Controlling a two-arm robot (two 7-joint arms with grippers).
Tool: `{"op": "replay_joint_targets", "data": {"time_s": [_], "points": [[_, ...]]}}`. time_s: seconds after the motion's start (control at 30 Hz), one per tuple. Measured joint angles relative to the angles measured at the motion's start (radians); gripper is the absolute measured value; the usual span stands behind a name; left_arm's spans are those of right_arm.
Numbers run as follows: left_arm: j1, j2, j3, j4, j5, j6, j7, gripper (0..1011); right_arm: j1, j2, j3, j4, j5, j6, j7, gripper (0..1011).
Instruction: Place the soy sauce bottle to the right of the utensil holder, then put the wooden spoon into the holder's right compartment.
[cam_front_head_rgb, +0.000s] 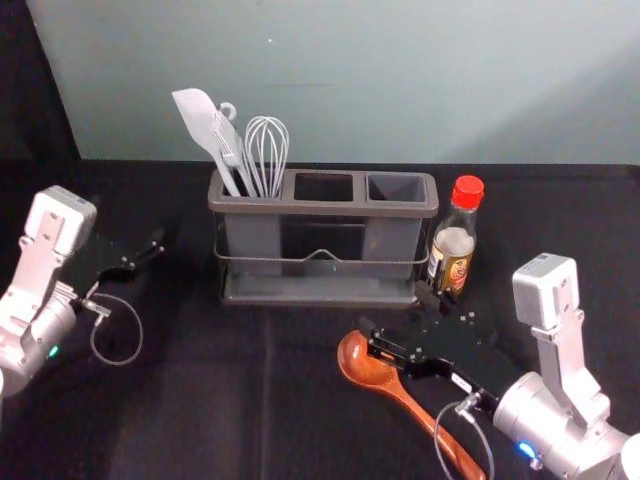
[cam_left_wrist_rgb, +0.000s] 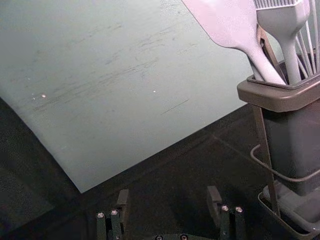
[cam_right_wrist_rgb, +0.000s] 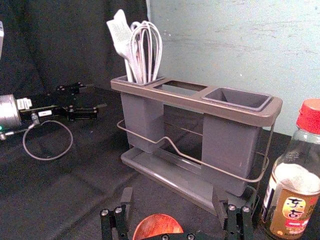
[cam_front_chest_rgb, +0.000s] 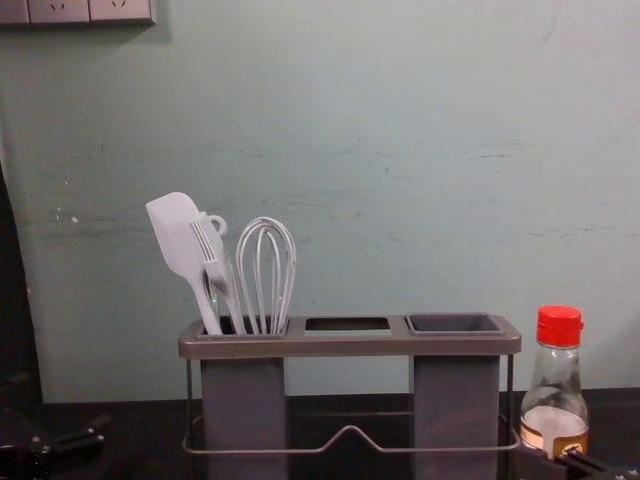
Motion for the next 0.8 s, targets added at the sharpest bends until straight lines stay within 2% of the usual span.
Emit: {"op": "replay_joint_targets", "data": {"time_s": [0.6,0.7,0.73,0.8], "points": [[0.000,0.000,0.000,0.000,0.000,0.000,0.000,1000,0.009,0.003,0.005,-0.001,-0.004,0.012,0.001,1000],[0.000,0.000,0.000,0.000,0.000,0.000,0.000,1000,0.020,0.012,-0.001,-0.010,-0.029,0.068,-0.008,1000],[0.000,0.000,0.000,0.000,0.000,0.000,0.000,1000,0.029,0.017,-0.008,-0.025,-0.047,0.124,-0.020,1000],[0.000,0.000,0.000,0.000,0.000,0.000,0.000,1000,0.039,0.020,-0.017,-0.042,-0.063,0.190,-0.031,1000]]}}
